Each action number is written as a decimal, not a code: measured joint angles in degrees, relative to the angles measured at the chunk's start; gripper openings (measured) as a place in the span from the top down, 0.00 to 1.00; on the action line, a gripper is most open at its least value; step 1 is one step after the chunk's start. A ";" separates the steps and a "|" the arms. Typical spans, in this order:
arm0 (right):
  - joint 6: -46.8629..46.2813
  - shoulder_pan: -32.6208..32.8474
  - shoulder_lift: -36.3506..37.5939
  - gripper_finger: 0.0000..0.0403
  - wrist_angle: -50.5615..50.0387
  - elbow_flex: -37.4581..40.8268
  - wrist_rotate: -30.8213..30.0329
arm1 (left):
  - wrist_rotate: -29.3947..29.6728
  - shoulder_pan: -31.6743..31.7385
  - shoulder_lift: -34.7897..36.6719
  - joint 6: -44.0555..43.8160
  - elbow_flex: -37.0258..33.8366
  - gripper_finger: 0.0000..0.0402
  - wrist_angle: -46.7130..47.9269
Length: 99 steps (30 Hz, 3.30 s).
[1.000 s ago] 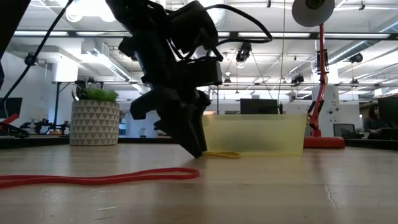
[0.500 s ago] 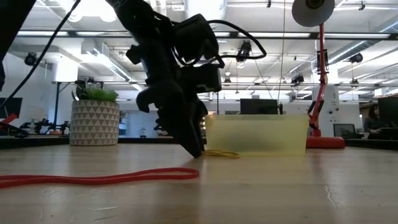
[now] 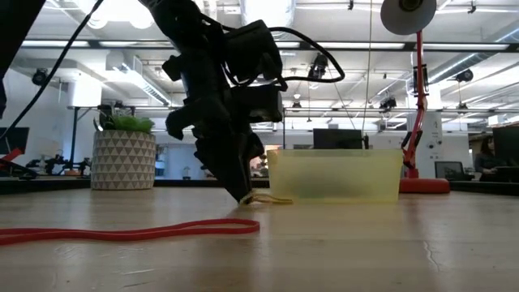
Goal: Pick and place rubber bands into bin
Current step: Put the top yellow rubber band into the bin, then put the blue rubber band into the bin
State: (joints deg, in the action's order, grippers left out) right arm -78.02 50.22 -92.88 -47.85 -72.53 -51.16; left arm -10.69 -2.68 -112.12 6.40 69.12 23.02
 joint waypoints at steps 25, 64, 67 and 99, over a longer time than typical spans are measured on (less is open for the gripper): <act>0.47 0.01 0.00 0.85 0.22 0.79 0.22 | 1.07 -1.39 15.13 0.42 -0.61 1.00 2.15; -0.30 -0.37 0.00 0.85 3.19 1.42 0.00 | 6.77 10.63 4.48 1.70 12.27 0.90 -12.48; 0.11 -0.37 0.00 0.85 3.28 1.48 0.00 | 6.75 10.63 4.88 1.54 12.45 0.82 -12.49; 12.63 -0.79 0.00 0.85 3.71 2.69 0.01 | 8.52 -27.52 34.89 -49.90 -17.55 0.71 10.86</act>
State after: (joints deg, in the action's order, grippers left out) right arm -65.39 49.43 -92.88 -44.14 -69.84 -51.14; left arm -2.17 -30.20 -77.23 -43.50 51.57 33.87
